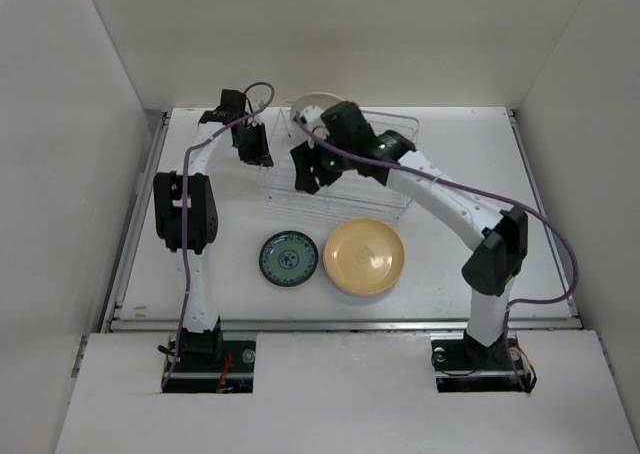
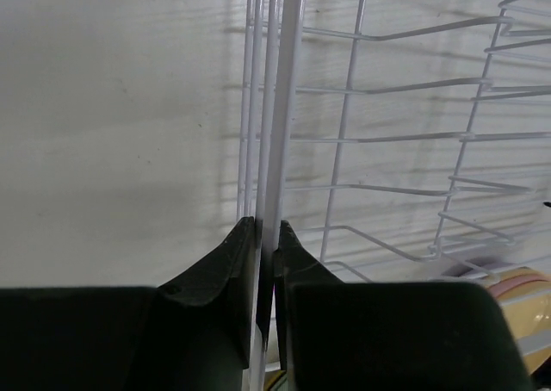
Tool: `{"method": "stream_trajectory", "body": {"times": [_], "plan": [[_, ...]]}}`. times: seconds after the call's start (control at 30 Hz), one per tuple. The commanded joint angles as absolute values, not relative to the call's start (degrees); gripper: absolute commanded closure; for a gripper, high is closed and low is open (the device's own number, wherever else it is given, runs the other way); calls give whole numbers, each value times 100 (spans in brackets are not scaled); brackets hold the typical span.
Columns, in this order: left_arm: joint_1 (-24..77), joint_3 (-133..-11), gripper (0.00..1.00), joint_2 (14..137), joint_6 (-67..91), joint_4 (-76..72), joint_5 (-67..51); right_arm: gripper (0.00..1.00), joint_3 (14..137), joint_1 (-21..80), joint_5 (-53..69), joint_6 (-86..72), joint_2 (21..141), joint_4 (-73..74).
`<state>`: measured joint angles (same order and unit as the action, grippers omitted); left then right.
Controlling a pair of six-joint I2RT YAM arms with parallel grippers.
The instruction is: Unload the plates from the dish rack
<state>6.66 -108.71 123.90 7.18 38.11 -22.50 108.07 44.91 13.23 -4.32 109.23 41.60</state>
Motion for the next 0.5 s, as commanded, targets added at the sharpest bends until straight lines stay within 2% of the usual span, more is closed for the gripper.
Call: {"method": "stream_trajectory", "body": {"times": [0.0,0.03,0.17,0.27,0.37,0.47], "plan": [[633,-10293,100,12112,1915,4623,-2813,35,11249,4018,346,-413,10704,3630],[633,-10188,100,11981,2160,4623,-2813,35,11598,3851,-345,-413,10984,3578],[633,-9774,100,11839,2565,4544,-2865,37,12611,3577,-1291,-71,11818,3402],[633,-9668,100,11716,2619,4544,-3032,35,13024,3402,-1362,359,12207,2903],[633,-9668,100,11716,2488,4597,-3032,29,13192,3261,-1092,693,12594,2192],[633,-9729,100,11716,2304,4789,-2883,29,13305,3121,-731,835,12998,1611]]}}
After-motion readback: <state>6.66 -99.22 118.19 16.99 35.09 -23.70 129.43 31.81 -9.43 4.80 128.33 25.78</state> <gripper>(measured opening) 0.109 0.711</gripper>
